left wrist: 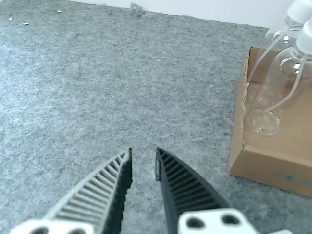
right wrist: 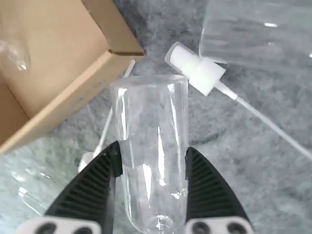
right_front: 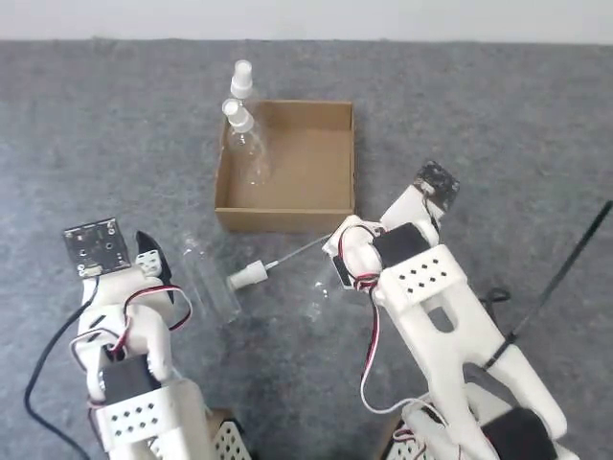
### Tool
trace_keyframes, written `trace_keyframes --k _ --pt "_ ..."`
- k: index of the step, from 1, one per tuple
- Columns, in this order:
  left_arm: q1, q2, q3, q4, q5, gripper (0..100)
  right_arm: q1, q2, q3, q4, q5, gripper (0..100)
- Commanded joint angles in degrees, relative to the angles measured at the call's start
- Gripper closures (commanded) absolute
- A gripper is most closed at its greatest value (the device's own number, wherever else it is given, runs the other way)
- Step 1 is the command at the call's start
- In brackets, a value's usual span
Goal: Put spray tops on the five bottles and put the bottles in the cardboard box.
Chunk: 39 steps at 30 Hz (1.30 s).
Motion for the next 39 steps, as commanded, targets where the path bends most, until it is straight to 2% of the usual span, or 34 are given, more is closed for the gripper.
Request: trace_keyframes --k 1,6,10,12,16,25,31,34,36,39 --pt "-0.4 -1.1 -0.6 -1.7 -0.5 92 0.6 -3.1 -0.6 0.0 -6.9 97.0" --pt "-0.4 -1.1 -0.6 -1.7 -0.5 92 0.7 -3.2 -0.6 0.0 -7.9 95.4" --pt "-0.4 -1.1 -0.6 -1.7 -0.5 92 0.1 -3.6 -0.6 0.0 -7.6 80.4" --pt "-0.4 -1.1 -0.6 -1.7 -0.5 92 -1.2 -3.6 -0.6 0.0 -5.1 73.1" --pt "-0.4 -1.1 -0.6 -1.7 -0.5 92 -3.8 -3.6 -0.5 0.5 -0.7 66.1" --pt "-0.4 -1.1 -0.6 -1.7 -0.6 92 -4.0 -4.2 -2.9 0.6 1.0 66.4" --pt "-0.4 -1.1 -0.6 -1.7 -0.6 92 -4.0 -12.7 -2.5 2.2 16.7 66.5" --pt "-0.4 -1.1 -0.6 -1.7 -0.6 92 -4.2 -17.5 -2.5 2.6 22.1 66.7" --pt "-0.4 -1.1 -0.6 -1.7 -0.6 92 -4.1 -19.9 -2.5 2.6 23.1 70.2" --pt "-0.4 -1.1 -0.6 -1.7 -0.6 92 -4.0 -23.0 -2.5 2.2 25.9 82.1"
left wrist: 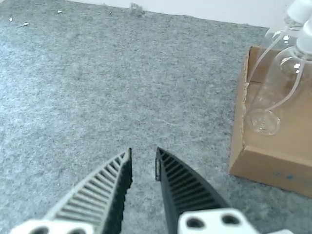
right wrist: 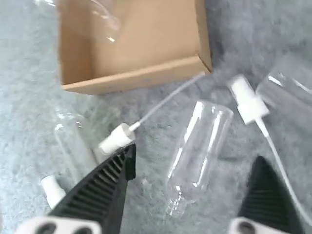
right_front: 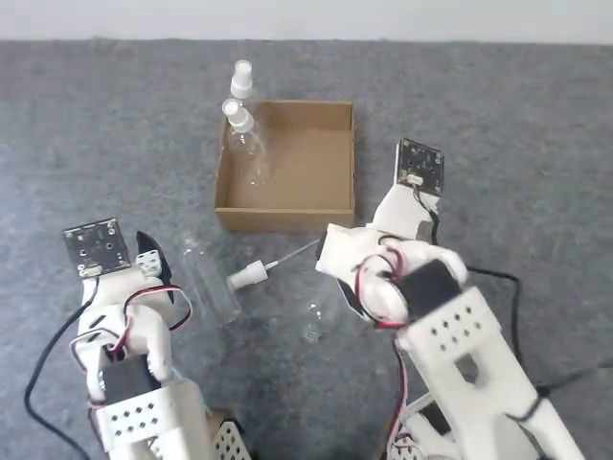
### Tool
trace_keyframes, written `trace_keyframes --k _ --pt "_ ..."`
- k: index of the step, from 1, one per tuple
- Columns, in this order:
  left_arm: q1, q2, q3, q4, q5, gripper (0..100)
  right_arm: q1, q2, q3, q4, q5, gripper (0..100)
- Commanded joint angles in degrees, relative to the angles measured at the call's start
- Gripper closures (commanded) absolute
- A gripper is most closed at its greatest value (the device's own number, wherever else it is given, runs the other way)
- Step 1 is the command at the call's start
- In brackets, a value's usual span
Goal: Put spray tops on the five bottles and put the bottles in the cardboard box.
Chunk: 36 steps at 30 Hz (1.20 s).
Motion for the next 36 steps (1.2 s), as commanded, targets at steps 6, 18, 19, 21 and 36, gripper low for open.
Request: trace_keyframes --k 6,18,19,21,36 --pt "-0.4 -1.1 -0.6 -1.7 -0.4 92 -0.5 -10.4 -2.8 0.4 17.7 98.5" --pt "-0.4 -1.1 -0.6 -1.7 -0.4 92 -0.2 -11.2 -2.8 8.2 51.5 92.5" --pt "-0.4 -1.1 -0.6 -1.7 -0.4 92 -0.1 -11.2 -2.7 8.3 55.3 91.5" --pt "-0.4 -1.1 -0.6 -1.7 -0.4 92 0.7 -11.0 -2.5 8.8 62.9 88.5" --pt "-0.4 -1.1 -0.6 -1.7 -0.4 92 1.5 2.8 -3.8 14.2 95.5 74.1"
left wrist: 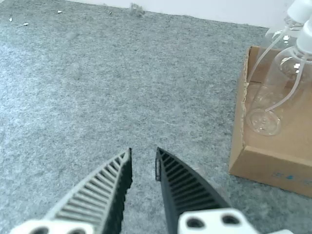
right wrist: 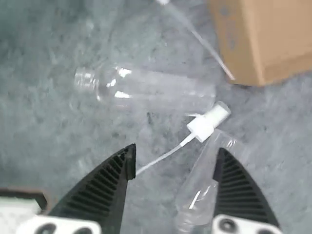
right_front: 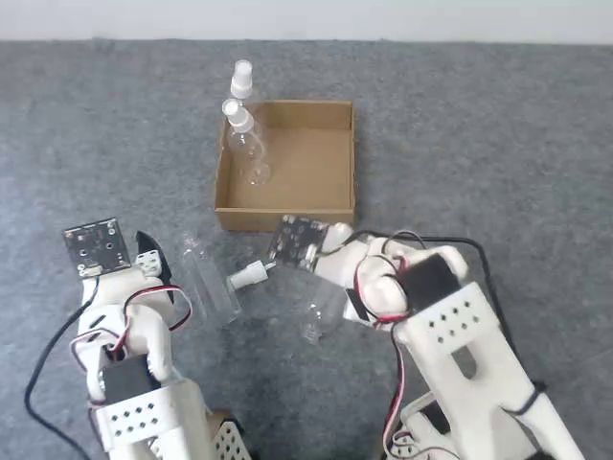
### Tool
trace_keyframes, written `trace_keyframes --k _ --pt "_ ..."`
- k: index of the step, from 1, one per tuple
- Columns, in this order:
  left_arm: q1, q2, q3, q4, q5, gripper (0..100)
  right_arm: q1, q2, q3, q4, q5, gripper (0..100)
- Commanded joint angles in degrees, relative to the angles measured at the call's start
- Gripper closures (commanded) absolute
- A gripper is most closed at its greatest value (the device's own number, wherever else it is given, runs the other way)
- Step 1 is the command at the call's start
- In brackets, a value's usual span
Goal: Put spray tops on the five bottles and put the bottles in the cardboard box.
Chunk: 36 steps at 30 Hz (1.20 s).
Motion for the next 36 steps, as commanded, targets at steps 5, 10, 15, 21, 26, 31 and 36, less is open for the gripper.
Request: trace_keyframes --k 5,10,15,21,26,31,36 --pt "-0.3 -1.1 -0.6 -1.7 -0.4 92 0.3 0.7 -3.4 0.4 14.6 69.1" --pt "-0.3 -1.1 -0.6 -1.7 -0.4 92 0.2 0.7 -3.2 0.7 18.5 68.5" --pt "-0.3 -1.1 -0.6 -1.7 -0.4 92 -3.2 2.9 -2.7 0.8 19.3 68.5" --pt "-0.3 -1.1 -0.6 -1.7 -0.4 92 -8.2 10.9 -2.5 -0.5 19.5 68.5" --pt "-0.3 -1.1 -0.6 -1.7 -0.4 92 -8.4 17.6 -2.5 -4.0 19.6 68.5" --pt "-0.2 -1.1 -0.6 -1.7 -0.4 92 -8.5 22.5 -2.5 -6.9 19.7 68.5" --pt "-0.1 -1.1 -0.6 -1.7 -0.4 92 -8.5 26.2 -2.3 -11.1 19.6 68.6"
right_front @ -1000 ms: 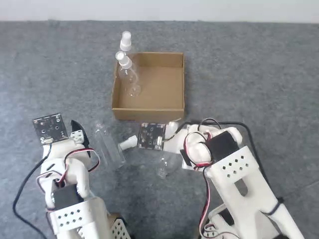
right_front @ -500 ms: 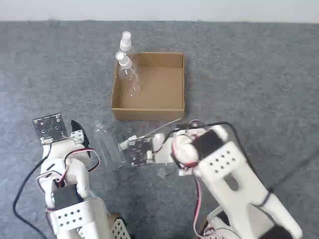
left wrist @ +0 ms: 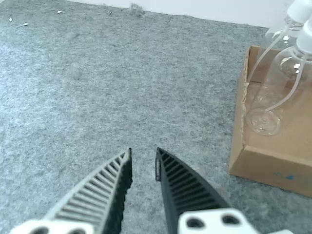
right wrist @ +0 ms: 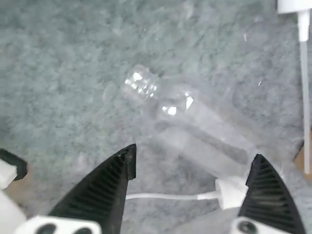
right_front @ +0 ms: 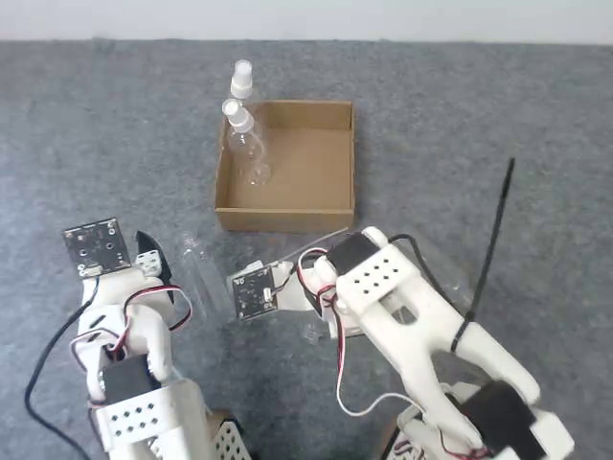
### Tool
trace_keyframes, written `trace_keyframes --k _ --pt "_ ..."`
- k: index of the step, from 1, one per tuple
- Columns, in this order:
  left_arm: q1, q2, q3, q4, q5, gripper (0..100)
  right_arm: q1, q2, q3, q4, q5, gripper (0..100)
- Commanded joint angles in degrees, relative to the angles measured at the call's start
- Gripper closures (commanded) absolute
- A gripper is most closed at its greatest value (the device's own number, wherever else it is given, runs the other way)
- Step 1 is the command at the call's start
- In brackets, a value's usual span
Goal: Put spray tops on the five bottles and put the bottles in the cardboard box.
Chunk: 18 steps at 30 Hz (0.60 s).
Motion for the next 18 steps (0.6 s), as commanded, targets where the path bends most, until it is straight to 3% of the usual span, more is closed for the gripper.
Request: trace_keyframes --k 1,12,18 --pt "0.0 -1.1 -0.6 -1.7 -0.4 92 -0.9 2.2 -2.3 -4.4 0.4 68.7" --pt "0.0 -1.1 -0.6 -1.7 -0.4 92 -0.8 11.4 -2.2 -11.3 0.1 69.9" --pt "0.0 -1.1 -0.6 -1.7 -0.4 92 -0.9 12.9 -2.3 -14.6 -3.5 86.0"
